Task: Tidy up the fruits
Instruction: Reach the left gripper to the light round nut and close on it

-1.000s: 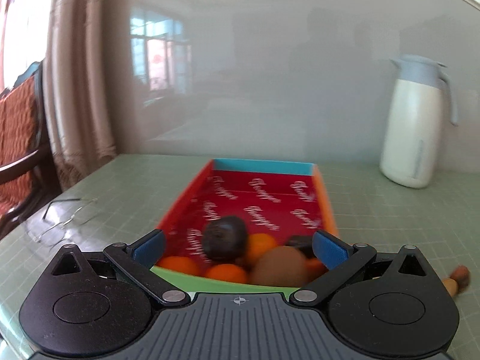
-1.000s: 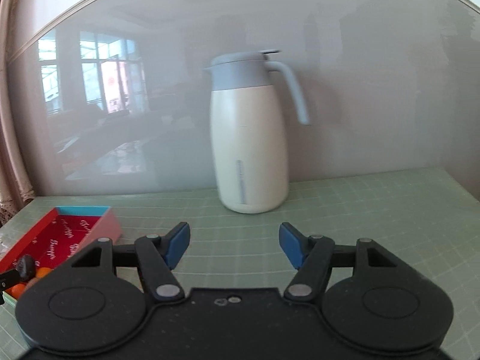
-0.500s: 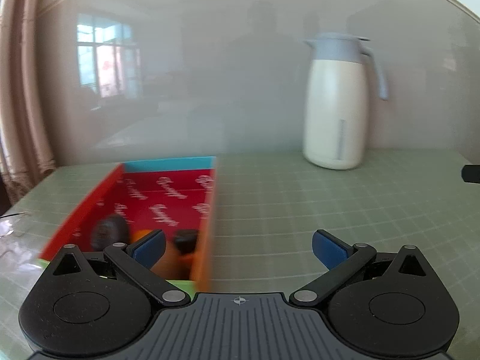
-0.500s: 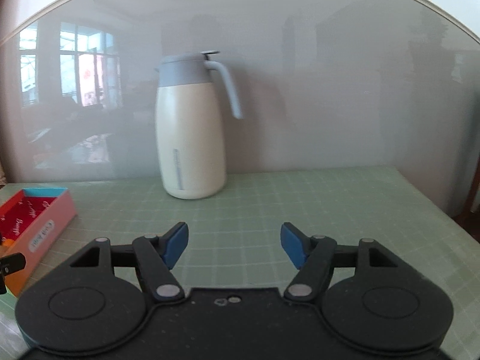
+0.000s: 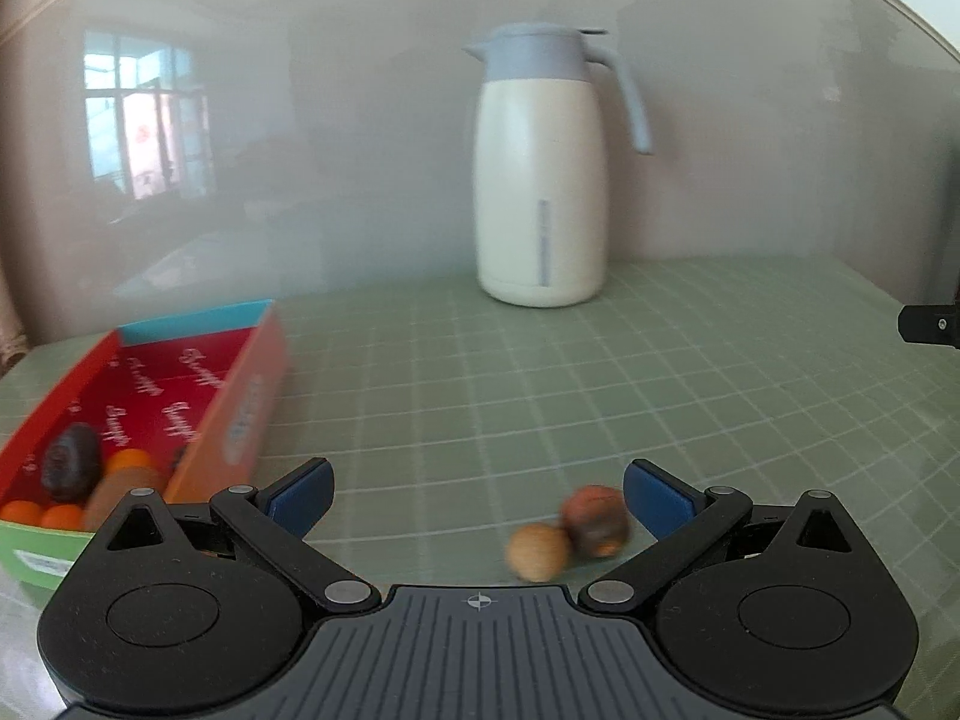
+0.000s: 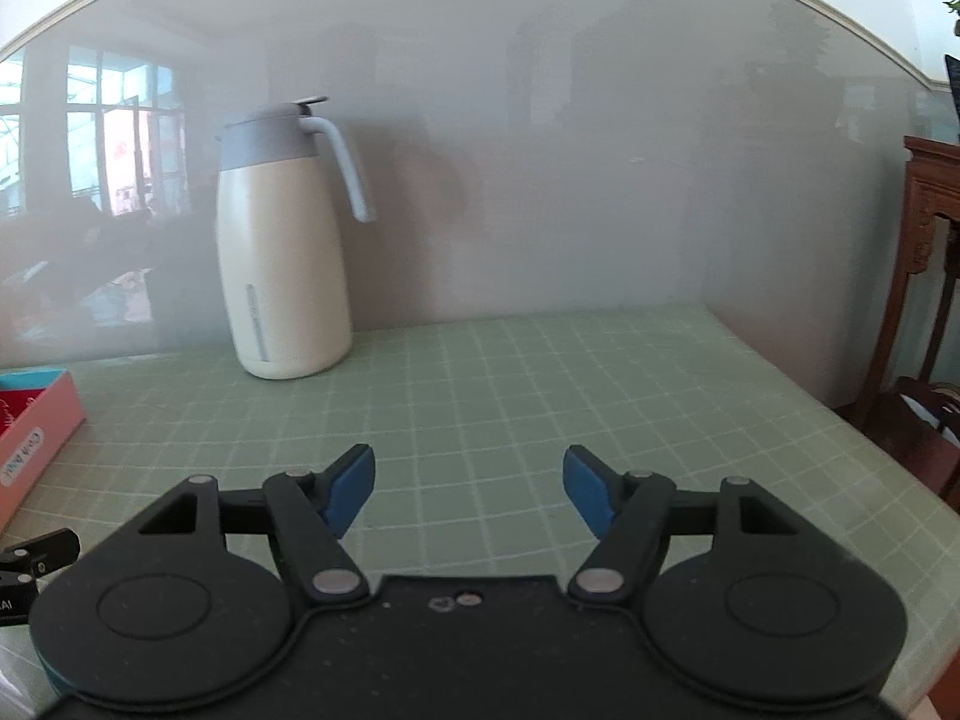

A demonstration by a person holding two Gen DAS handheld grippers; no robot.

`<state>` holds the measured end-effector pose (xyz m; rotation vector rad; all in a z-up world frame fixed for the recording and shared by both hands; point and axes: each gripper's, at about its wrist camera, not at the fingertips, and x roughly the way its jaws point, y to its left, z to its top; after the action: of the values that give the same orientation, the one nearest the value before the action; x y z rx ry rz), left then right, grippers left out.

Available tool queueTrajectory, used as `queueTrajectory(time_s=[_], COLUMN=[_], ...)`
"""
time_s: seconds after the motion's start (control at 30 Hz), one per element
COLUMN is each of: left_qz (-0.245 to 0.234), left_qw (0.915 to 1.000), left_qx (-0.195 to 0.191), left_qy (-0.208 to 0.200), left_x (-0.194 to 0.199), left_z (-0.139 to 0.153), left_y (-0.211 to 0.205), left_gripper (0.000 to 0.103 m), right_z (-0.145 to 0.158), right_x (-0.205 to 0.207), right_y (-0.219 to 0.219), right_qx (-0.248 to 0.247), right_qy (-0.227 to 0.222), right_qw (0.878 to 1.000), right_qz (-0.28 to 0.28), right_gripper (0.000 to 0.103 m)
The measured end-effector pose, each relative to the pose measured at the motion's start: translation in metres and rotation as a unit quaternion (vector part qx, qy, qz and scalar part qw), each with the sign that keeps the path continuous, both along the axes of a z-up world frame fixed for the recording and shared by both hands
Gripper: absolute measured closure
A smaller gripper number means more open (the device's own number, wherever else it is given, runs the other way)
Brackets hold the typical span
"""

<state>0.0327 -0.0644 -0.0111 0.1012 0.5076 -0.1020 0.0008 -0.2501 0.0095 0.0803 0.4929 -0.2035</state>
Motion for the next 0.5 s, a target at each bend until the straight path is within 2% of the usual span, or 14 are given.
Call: queueTrajectory(time_s=[0.13, 0.2, 0.23, 0.3, 0.43, 0.5], left_qz=[-0.018, -0.022, -0.025, -0.027, -0.036, -0.045], left_qw=[0.9998, 0.9996, 0.9995, 0.9994, 0.9993, 0.9989], left_qx=[0.011, 0.016, 0.014, 0.01, 0.012, 0.009], left_qy=[0.001, 0.007, 0.015, 0.02, 0.001, 0.008], left_x=[0.0, 0.001, 0.002, 0.003, -0.003, -0.003], left_z=[-0.004, -0.006, -0.007, -0.009, -0.005, -0.006], left_y=[-0.018, -0.024, -0.026, -0.029, -0.036, -0.04], left_gripper=[0.002, 0.024, 0.027, 0.03, 0.031, 0.036], right_z=[-0.002, -0.003, -0.004, -0.005, -0.007, -0.008], right_x=[-0.006, -0.008, -0.009, -0.01, -0.01, -0.012], right_y=[-0.013, -0.02, -0.023, -0.027, -0.033, -0.035], right_qx=[0.003, 0.006, 0.007, 0.007, 0.008, 0.008], right_qy=[0.002, 0.002, 0.003, 0.003, 0.004, 0.003], right_qw=[1.0, 1.0, 1.0, 0.999, 0.999, 0.999], right_qz=[-0.016, -0.024, -0.027, -0.032, -0.037, -0.039], right_gripper=[0.033, 0.033, 0.033, 0.032, 0.032, 0.031])
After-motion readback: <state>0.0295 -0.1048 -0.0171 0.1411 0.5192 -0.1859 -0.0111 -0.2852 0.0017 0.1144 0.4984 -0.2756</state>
